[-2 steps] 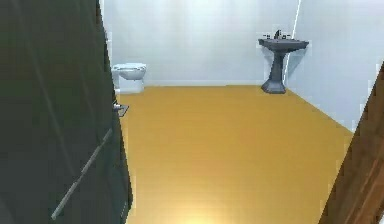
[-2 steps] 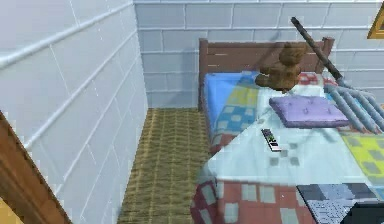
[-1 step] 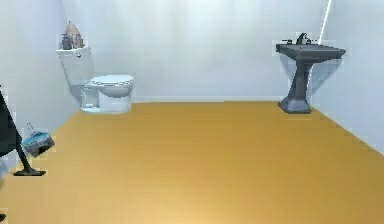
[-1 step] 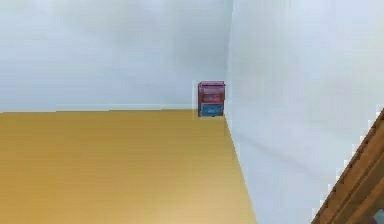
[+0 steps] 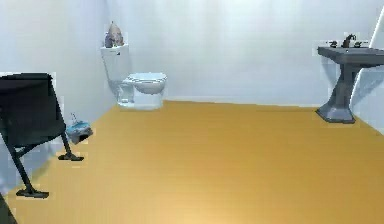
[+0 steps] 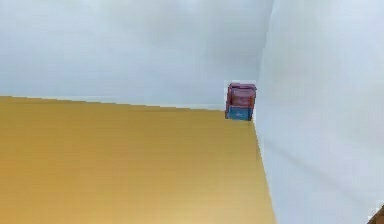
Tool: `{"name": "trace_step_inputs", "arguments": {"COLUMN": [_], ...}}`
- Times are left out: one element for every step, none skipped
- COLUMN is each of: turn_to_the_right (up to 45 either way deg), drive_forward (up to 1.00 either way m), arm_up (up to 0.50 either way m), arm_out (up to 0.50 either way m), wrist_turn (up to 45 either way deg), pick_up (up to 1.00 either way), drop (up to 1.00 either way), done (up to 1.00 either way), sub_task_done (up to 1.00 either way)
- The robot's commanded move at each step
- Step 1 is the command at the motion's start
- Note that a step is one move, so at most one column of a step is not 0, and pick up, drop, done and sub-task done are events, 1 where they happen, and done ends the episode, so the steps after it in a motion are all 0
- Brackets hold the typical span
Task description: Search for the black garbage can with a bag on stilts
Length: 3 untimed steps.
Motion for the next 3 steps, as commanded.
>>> {"name": "trace_step_inputs", "arguments": {"turn_to_the_right": [0.0,-45.0,-33.0], "drive_forward": [0.85,0.00,0.00], "arm_up": [0.00,0.00,0.00], "arm_out": [0.00,0.00,0.00], "wrist_turn": [0.0,0.0,0.0], "pick_up": [0.00,0.00,0.00], "drop": [0.00,0.00,0.00], "done": [0.00,0.00,0.00], "sub_task_done": [0.00,0.00,0.00]}}
